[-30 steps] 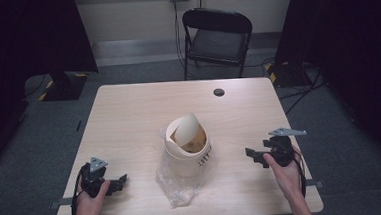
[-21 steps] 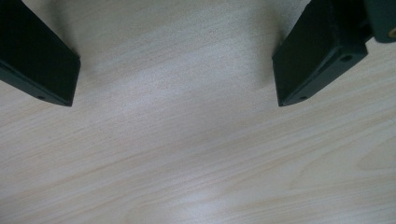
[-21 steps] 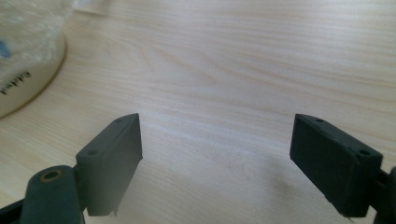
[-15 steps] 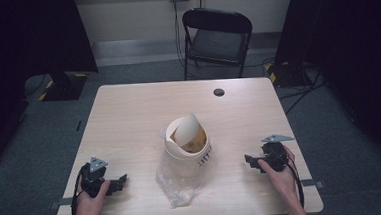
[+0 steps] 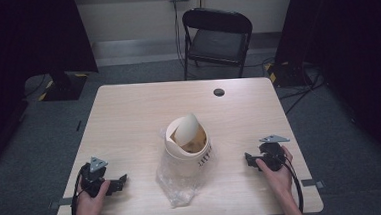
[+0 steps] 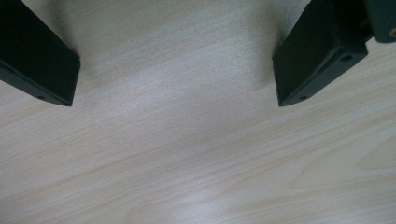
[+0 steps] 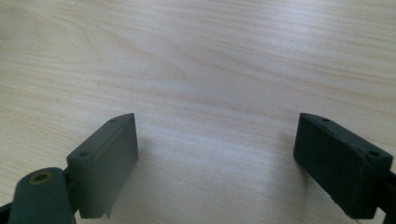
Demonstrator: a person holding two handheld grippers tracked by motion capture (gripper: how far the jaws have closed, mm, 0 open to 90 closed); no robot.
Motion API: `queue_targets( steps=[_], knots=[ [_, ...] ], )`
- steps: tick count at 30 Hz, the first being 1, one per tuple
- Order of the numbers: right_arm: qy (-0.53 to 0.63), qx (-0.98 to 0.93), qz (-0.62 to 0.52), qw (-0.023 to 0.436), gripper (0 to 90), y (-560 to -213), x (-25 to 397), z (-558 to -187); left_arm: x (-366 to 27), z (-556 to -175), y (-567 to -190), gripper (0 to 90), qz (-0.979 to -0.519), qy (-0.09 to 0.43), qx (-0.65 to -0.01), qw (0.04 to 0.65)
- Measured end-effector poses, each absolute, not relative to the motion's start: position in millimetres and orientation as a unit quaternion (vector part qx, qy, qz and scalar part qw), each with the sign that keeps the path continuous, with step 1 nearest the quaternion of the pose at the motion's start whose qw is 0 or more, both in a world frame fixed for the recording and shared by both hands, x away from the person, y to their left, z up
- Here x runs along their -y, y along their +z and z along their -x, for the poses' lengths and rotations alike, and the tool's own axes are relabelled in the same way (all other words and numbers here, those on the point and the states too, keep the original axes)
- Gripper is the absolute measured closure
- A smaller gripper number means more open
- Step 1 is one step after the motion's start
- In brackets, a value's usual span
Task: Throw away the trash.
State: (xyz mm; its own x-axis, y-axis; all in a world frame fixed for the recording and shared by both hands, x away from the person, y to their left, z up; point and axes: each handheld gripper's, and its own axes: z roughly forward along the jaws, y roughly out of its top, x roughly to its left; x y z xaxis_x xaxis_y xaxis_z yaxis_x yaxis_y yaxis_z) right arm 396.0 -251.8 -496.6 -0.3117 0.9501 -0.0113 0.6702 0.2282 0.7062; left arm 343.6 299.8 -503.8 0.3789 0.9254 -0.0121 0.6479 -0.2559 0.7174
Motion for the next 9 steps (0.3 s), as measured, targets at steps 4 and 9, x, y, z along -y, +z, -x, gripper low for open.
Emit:
queue_targets(
  steps=[4,9],
  knots=[
    [0.32,-0.743,-0.536,0.239,11.7,-500.2,252.5,-394.2,-299.8,-343.6,-503.8,0.2,-0.763,0.212,-0.515,0.327],
    [0.32,-0.743,-0.536,0.239,11.7,-500.2,252.4,-394.1,-299.8,-343.6,-503.8,0.2,-0.763,0.212,-0.515,0.327]
  ],
)
